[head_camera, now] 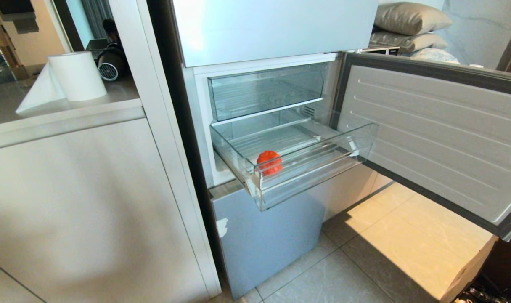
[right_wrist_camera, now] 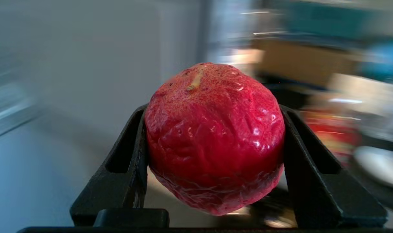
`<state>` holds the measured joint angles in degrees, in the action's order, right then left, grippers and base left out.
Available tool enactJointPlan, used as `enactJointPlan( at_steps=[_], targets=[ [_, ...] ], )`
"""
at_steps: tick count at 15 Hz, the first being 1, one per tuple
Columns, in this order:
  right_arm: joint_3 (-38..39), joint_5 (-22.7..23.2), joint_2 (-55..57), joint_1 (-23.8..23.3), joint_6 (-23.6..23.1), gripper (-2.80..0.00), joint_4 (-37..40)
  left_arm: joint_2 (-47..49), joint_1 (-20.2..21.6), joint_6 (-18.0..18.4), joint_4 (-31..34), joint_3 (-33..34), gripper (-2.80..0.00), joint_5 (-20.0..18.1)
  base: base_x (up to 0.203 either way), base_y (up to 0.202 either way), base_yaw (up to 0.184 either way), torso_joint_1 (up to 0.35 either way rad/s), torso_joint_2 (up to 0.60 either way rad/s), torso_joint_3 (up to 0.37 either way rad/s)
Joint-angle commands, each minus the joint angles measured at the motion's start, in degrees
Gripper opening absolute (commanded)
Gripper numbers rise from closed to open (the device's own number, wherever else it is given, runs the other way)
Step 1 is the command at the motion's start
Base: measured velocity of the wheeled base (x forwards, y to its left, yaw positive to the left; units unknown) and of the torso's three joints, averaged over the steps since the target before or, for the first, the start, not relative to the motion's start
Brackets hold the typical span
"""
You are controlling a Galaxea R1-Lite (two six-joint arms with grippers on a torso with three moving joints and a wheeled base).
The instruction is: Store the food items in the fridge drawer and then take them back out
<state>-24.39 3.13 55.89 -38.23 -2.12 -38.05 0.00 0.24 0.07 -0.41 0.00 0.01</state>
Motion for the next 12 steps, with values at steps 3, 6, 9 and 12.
enactJointPlan(
  at_steps=[3,6,9,12],
  targets=[
    [7.74,-0.22,-26.77,25.91,-0.97,-2.8,17.59,0.0,0.02,0.01,-0.02,0.0,-2.8,0.01,0.0,0.0,0.0,0.0,0.0,0.0],
    [15.24,-1.41,-41.24,34.53,-1.96,-2.8,30.0,0.0,0.02,0.01,-0.02,0.0,-2.8,-0.01,0.0,0.0,0.0,0.0,0.0,0.0],
    [22.9,-2.4,-53.01,36.81,-3.94,-2.8,35.31,0.0,0.02,0.0,-0.02,0.08,-2.8,0.0,0.0,0.0,0.0,0.0,0.0,0.0],
    [24.48,-3.03,-55.89,37.79,-2.35,-2.8,38.57,0.0,0.02,0.01,-0.02,0.07,-2.8,-0.01,0.0,0.0,0.0,0.0,0.0,0.0]
  ],
)
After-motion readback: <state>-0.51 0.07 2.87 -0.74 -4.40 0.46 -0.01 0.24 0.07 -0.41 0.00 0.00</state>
